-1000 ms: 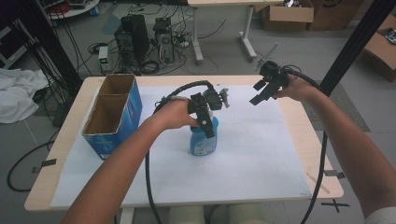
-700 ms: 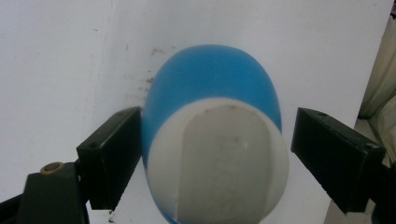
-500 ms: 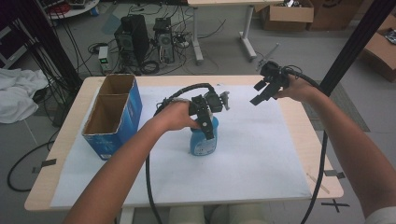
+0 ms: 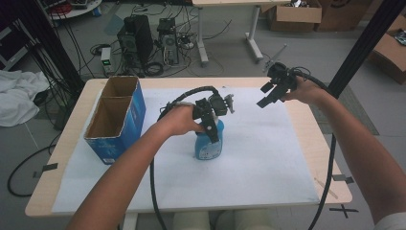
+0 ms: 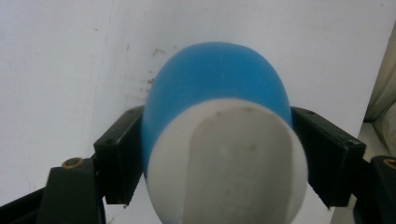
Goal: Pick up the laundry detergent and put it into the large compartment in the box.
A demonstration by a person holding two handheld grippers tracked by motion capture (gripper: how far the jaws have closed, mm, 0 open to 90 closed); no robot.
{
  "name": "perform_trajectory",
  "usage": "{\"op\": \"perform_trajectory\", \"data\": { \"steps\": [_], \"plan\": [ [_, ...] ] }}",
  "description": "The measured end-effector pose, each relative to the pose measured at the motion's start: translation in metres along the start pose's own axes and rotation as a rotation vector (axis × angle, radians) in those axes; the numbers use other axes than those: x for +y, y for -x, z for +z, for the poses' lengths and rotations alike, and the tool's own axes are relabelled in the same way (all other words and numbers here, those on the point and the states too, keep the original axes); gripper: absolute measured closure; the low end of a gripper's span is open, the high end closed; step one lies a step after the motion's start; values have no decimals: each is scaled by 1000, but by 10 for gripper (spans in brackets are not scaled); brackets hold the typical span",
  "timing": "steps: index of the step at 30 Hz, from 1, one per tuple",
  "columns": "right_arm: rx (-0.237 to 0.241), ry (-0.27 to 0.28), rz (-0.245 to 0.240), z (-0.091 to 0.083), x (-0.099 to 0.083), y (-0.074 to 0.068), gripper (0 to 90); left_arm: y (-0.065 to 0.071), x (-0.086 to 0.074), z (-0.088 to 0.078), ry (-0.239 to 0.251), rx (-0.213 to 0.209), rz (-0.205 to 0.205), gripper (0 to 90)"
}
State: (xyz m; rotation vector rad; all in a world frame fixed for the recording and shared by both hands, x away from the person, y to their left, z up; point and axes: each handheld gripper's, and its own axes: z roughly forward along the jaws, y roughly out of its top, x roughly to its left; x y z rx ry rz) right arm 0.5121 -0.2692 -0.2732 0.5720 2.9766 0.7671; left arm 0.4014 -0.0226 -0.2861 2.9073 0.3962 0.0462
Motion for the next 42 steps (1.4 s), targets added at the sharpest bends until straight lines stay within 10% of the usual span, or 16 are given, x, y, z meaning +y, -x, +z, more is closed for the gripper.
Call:
{"op": "perform_trajectory", "data": {
  "steps": [36,42],
  "plan": [
    [4,0,-3,2,1,-1,177,1,-1,-2,10,35,5,379],
    [1,2,1,0,0,-2,178,1,-1,-24,36,35,-32,380]
  ]
}}
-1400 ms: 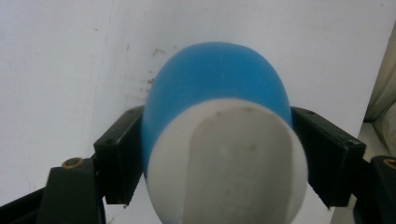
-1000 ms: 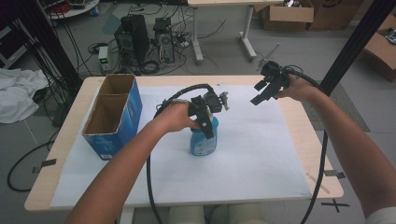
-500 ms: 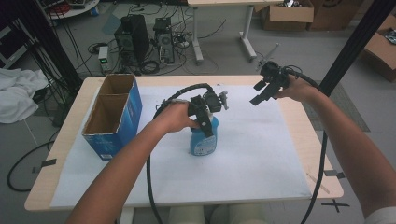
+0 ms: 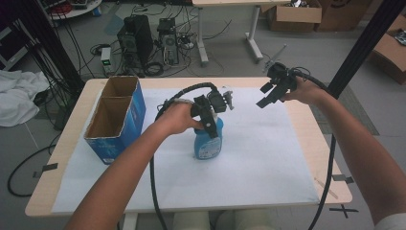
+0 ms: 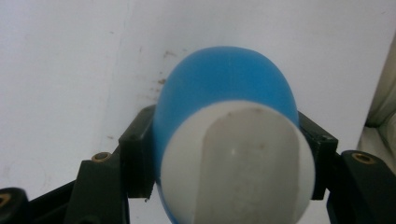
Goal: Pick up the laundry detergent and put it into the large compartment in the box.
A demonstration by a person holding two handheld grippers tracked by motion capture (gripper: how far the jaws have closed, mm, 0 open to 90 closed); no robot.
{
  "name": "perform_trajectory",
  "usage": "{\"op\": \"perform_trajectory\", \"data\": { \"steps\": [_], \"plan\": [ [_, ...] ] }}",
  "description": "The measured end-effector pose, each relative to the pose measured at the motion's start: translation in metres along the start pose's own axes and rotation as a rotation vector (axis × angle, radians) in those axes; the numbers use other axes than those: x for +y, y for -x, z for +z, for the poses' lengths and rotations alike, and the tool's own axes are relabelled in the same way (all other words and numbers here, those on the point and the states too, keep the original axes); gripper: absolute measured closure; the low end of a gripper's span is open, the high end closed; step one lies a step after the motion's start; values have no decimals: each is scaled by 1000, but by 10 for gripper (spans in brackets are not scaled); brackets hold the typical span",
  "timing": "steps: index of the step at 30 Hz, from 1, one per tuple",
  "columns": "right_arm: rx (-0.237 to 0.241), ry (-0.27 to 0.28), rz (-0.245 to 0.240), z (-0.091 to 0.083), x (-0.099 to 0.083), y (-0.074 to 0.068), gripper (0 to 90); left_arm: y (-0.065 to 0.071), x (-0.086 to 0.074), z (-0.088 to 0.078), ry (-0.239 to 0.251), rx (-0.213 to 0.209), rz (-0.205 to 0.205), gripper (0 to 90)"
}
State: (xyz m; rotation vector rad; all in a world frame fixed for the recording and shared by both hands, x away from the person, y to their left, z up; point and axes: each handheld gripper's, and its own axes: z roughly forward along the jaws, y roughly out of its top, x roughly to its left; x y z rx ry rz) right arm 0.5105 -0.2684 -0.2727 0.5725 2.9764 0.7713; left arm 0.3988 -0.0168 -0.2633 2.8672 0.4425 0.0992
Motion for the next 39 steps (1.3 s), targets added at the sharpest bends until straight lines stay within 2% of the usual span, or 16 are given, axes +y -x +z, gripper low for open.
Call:
{"op": "perform_trajectory", "data": {
  "steps": [4,5,6,9,15,26,28,35,39],
  "plan": [
    [-1,2,-3,-1,-1,-1,178,0,1,-27,12,17,-20,380],
    [0,4,2,-2,-1,-2,179,-1,0,-41,13,33,-41,380],
    [0,4,2,-2,-1,-2,179,-1,0,-41,13,33,-41,380],
    [3,7,6,-3,-1,-3,181,-2,-1,-61,12,64,-71,380],
    [4,7,-4,-3,0,-5,180,-6,-8,-93,1,93,-139,380],
    [5,12,-10,-5,1,-8,180,-22,-24,-143,8,178,-360,380],
    [2,11,-8,-6,0,-8,180,-26,-27,-153,16,192,-415,380],
    [3,13,-12,-7,0,-9,180,-36,-39,-190,66,228,-541,380],
    [3,13,-16,-7,1,-9,180,-40,-48,-205,80,254,-597,380]
  ]
}}
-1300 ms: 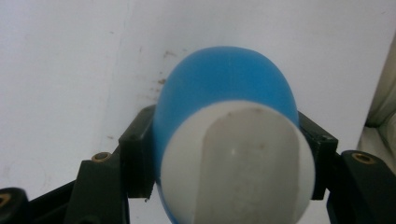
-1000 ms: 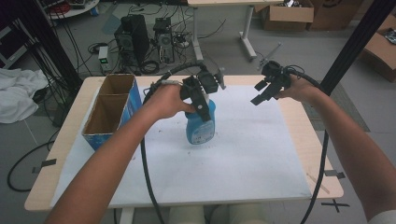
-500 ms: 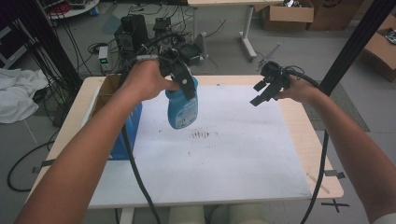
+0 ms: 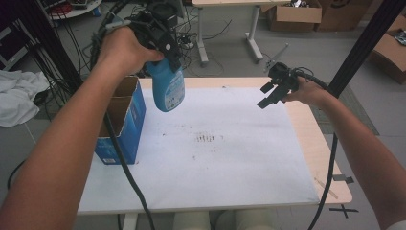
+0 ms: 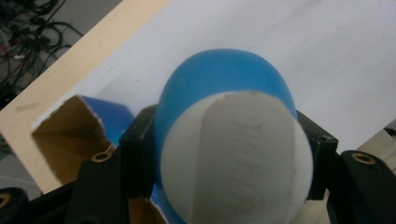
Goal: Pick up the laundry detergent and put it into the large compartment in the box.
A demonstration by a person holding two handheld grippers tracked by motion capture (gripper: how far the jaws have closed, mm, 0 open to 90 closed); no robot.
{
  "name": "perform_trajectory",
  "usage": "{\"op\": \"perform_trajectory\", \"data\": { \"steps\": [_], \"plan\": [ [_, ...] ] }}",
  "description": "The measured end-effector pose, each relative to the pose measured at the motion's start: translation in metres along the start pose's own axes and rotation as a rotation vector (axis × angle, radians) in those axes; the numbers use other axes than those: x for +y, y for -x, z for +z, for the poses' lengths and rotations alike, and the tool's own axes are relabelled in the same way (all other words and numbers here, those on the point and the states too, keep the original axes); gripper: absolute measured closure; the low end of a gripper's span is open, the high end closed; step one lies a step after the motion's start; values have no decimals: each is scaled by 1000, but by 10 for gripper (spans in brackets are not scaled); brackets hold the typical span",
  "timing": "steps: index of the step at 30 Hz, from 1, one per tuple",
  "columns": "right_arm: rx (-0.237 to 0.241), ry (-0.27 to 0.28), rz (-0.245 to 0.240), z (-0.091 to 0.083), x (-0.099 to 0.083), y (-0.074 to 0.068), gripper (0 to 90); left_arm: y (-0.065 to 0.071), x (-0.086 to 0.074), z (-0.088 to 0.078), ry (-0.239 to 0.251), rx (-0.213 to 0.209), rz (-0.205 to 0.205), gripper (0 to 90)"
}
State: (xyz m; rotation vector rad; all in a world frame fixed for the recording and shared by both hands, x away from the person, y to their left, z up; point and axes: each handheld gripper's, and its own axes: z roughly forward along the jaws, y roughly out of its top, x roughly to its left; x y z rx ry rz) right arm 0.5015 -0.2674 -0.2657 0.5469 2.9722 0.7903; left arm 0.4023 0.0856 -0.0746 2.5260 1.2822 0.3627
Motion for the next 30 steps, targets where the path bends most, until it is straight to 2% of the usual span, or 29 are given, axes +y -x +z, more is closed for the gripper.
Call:
{"op": "perform_trajectory", "data": {
  "steps": [4,8,16,17,27,30],
  "plan": [
    [-1,2,-9,1,1,0,181,-15,-6,-12,19,11,-125,380],
    [0,1,-15,1,2,-1,182,-29,-14,-24,7,50,-216,380],
    [-4,4,-15,3,3,0,181,-55,-35,-43,-4,120,-360,380],
    [-4,5,-19,3,3,0,181,-57,-37,-44,-10,125,-365,380],
    [-8,4,-25,3,4,-2,179,-79,-56,-47,10,192,-526,381],
    [-8,5,-24,3,4,-2,179,-84,-60,-44,4,201,-553,381]
  ]
}}
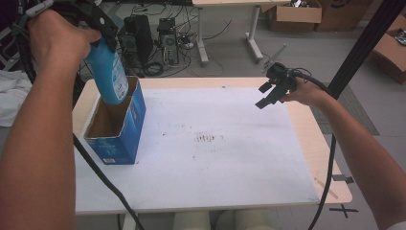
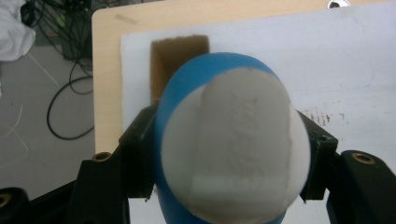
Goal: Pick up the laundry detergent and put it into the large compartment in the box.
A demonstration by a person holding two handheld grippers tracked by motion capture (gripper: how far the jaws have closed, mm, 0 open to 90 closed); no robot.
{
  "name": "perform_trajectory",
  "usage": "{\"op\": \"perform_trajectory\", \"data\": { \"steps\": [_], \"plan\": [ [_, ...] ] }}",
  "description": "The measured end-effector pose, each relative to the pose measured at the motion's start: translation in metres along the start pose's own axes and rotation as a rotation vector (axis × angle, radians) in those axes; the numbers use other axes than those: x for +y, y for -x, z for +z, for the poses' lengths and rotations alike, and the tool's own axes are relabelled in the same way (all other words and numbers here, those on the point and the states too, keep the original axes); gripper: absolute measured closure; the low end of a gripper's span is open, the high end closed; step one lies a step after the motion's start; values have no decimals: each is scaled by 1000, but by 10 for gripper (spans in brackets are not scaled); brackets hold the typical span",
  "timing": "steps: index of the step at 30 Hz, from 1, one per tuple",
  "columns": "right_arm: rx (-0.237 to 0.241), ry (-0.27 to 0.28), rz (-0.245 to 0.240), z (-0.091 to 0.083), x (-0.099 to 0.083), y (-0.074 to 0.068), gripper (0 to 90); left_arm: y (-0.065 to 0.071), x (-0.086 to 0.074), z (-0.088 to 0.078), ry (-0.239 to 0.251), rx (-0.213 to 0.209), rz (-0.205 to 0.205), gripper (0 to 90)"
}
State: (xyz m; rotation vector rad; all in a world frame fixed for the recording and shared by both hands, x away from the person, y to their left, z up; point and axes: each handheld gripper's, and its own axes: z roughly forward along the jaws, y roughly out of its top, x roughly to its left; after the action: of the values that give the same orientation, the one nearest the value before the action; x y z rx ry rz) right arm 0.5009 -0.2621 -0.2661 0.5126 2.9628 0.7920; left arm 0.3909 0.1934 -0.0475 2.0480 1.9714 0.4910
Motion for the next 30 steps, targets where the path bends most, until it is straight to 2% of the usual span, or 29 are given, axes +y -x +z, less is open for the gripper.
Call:
{"op": "perform_trajectory", "data": {
  "steps": [9,16,23,30],
  "plan": [
    [3,-4,-2,2,2,-1,179,-8,-7,24,-41,30,-18,381],
    [2,-3,0,2,2,0,179,-15,-14,44,-35,49,-15,381],
    [1,-11,8,2,0,1,178,-21,-20,63,-38,34,-22,382],
    [1,-16,7,3,1,1,178,-23,-28,86,-50,41,-15,381]
  ]
}}
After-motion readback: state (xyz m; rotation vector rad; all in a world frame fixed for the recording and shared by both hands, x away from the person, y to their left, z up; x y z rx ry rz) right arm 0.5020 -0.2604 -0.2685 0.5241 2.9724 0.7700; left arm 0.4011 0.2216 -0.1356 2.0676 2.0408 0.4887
